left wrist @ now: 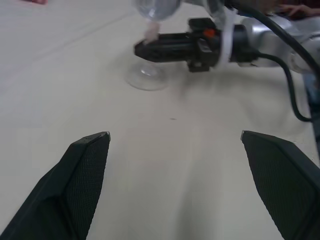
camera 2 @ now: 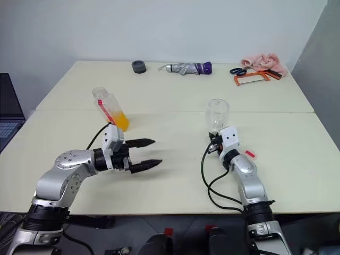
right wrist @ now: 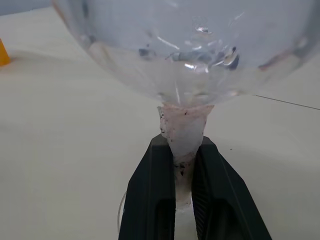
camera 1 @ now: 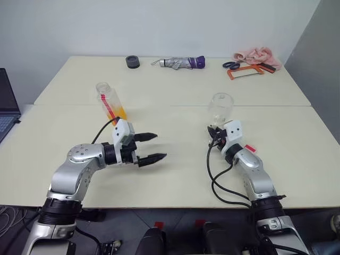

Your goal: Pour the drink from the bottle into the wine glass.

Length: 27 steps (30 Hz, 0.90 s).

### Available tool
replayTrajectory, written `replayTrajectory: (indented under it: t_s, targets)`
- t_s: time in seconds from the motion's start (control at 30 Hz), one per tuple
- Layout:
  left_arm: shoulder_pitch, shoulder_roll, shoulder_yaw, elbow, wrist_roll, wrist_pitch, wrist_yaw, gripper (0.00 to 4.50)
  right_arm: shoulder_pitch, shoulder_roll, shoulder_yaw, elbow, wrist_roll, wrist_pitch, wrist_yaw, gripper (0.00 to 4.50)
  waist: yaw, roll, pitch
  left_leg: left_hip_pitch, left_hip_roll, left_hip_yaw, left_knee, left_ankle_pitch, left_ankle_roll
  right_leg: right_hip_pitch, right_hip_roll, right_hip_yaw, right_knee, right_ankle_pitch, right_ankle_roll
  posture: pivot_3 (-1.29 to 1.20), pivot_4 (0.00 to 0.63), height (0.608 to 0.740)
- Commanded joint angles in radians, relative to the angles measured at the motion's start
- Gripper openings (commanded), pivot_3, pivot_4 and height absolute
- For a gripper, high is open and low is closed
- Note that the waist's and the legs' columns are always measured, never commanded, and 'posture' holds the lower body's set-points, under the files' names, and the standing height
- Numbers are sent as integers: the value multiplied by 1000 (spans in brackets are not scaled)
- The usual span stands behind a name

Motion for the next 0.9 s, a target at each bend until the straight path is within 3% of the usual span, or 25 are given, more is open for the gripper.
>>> replayTrajectory:
  t_s: [0.03, 0.53, 0.83, 0.9]
  targets:
    - [10, -29, 65, -46, 30, -60, 117, 4500, -68, 26, 14, 8, 9, -77, 22, 147, -3, 0, 0, 0, 0, 0, 0, 0, 0, 0, 0, 0, 0, 0, 0, 0, 150, 740]
    - [105, -25, 144, -171, 37, -56, 286, 4500, -436, 144, 115, 650, -111, -379, 88, 147, -4, 1, 1, 0, 1, 0, -1, 0, -1, -1, -2, 0, 0, 0, 0, 0, 150, 740]
    - [95, -24, 151, -216, 1, -29, 314, 4500, -465, 143, 100, 757, -115, -412, 112, 147, -5, 1, 1, 0, 1, 1, -1, 0, -1, -1, -1, 1, 1, 0, 0, 0, 150, 740]
    - [88, -26, 147, -230, -13, -17, 313, 4500, -464, 144, 95, 759, -113, -411, 112, 871, -5, 1, 1, 0, 1, 0, -1, 0, -1, -1, -1, 1, 1, 0, 0, 0, 150, 740]
